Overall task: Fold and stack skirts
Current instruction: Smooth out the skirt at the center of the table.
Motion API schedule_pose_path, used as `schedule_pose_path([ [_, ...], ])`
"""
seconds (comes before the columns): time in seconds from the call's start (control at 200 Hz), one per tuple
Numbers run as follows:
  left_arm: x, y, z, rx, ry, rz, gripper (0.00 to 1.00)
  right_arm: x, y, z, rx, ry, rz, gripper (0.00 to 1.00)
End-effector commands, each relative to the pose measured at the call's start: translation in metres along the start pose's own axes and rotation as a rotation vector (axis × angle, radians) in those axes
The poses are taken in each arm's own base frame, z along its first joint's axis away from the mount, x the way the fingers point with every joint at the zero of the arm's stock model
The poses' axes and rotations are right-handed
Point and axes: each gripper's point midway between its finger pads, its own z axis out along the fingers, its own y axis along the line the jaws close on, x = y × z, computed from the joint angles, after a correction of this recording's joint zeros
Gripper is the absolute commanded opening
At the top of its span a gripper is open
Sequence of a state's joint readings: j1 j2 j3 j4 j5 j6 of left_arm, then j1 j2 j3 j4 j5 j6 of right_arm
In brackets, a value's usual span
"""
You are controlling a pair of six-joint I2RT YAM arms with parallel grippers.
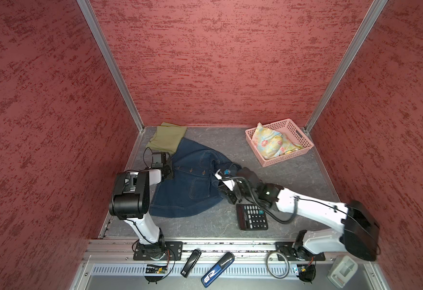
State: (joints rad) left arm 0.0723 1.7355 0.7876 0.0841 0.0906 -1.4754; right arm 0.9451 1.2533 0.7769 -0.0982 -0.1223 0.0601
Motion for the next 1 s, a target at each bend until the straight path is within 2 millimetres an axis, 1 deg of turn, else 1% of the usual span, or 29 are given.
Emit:
schedule_pose_path([
  [0.0, -0.009, 0.008, -0.001, -0.033, -0.028, -0.001, 0.00, 0.043, -0.029, -0.022, 0.159, 0.016, 0.216, 0.14],
  [0.025, -0.008, 0.007, -0.001, -0.029, -0.028, 0.001, 0.00, 0.052, -0.033, -0.028, 0.186, 0.016, 0.250, 0.23],
  [0.06, -0.007, 0.008, -0.001, -0.029, -0.026, 0.002, 0.00, 0.059, -0.039, -0.038, 0.222, 0.006, 0.285, 0.41],
  [0.08, -0.006, 0.008, 0.000, -0.030, -0.024, 0.004, 0.00, 0.060, -0.042, -0.043, 0.242, -0.005, 0.302, 0.49],
  [0.11, -0.006, 0.008, 0.000, -0.030, -0.023, 0.004, 0.00, 0.058, -0.047, -0.053, 0.274, -0.032, 0.320, 0.59],
  [0.195, -0.004, 0.008, 0.002, -0.028, -0.018, 0.007, 0.00, 0.039, -0.062, -0.080, 0.363, -0.140, 0.343, 0.80],
  [0.25, -0.001, 0.006, 0.002, -0.024, -0.013, 0.011, 0.00, 0.022, -0.070, -0.095, 0.418, -0.206, 0.336, 0.88],
  [0.301, 0.001, 0.006, 0.001, -0.022, -0.011, 0.019, 0.00, 0.006, -0.074, -0.100, 0.445, -0.234, 0.323, 0.93],
  [0.341, 0.002, 0.005, 0.001, -0.021, -0.010, 0.025, 0.00, -0.005, -0.079, -0.101, 0.472, -0.239, 0.332, 0.95],
  [0.381, 0.003, 0.003, -0.001, -0.018, -0.013, 0.032, 0.00, -0.012, -0.083, -0.094, 0.480, -0.217, 0.346, 0.95],
  [0.421, 0.004, 0.001, -0.002, -0.012, -0.016, 0.040, 0.00, -0.019, -0.086, -0.084, 0.478, -0.187, 0.369, 0.95],
  [0.481, 0.006, -0.001, -0.005, -0.008, -0.022, 0.055, 0.00, -0.021, -0.092, -0.064, 0.472, -0.128, 0.424, 0.95],
  [0.561, 0.009, -0.005, -0.007, -0.001, -0.026, 0.077, 0.00, -0.016, -0.102, -0.033, 0.440, -0.041, 0.533, 0.93],
  [0.591, 0.010, -0.007, -0.008, 0.002, -0.026, 0.089, 0.03, -0.014, -0.106, -0.019, 0.417, -0.014, 0.574, 0.90],
  [0.606, 0.011, -0.008, -0.009, 0.004, -0.028, 0.095, 0.04, -0.014, -0.107, -0.016, 0.414, -0.010, 0.585, 0.90],
  [0.626, 0.012, -0.010, -0.009, 0.007, -0.029, 0.100, 0.07, -0.014, -0.110, -0.010, 0.410, -0.001, 0.610, 0.89],
  [0.681, 0.015, -0.012, -0.011, 0.010, -0.028, 0.121, 0.17, -0.009, -0.118, 0.004, 0.394, 0.027, 0.672, 0.88],
  [0.706, 0.017, -0.014, -0.012, 0.015, -0.026, 0.133, 0.21, -0.011, -0.122, 0.005, 0.384, 0.021, 0.702, 0.88],
  [0.726, 0.018, -0.016, -0.013, 0.017, -0.026, 0.141, 0.24, -0.003, -0.127, 0.013, 0.385, 0.044, 0.729, 0.88],
  [0.781, 0.020, -0.020, -0.016, 0.022, -0.034, 0.167, 0.28, 0.002, -0.136, 0.024, 0.351, 0.051, 0.790, 0.87],
  [0.837, 0.022, -0.023, -0.018, 0.025, -0.044, 0.190, 0.29, 0.010, -0.147, 0.034, 0.341, 0.065, 0.844, 0.85],
  [0.917, 0.022, -0.023, -0.018, 0.023, -0.051, 0.209, 0.29, 0.016, -0.161, 0.048, 0.344, 0.066, 0.871, 0.84],
  [0.997, 0.022, -0.019, -0.015, 0.008, -0.049, 0.219, 0.28, 0.015, -0.172, 0.064, 0.320, 0.051, 0.884, 0.84],
])
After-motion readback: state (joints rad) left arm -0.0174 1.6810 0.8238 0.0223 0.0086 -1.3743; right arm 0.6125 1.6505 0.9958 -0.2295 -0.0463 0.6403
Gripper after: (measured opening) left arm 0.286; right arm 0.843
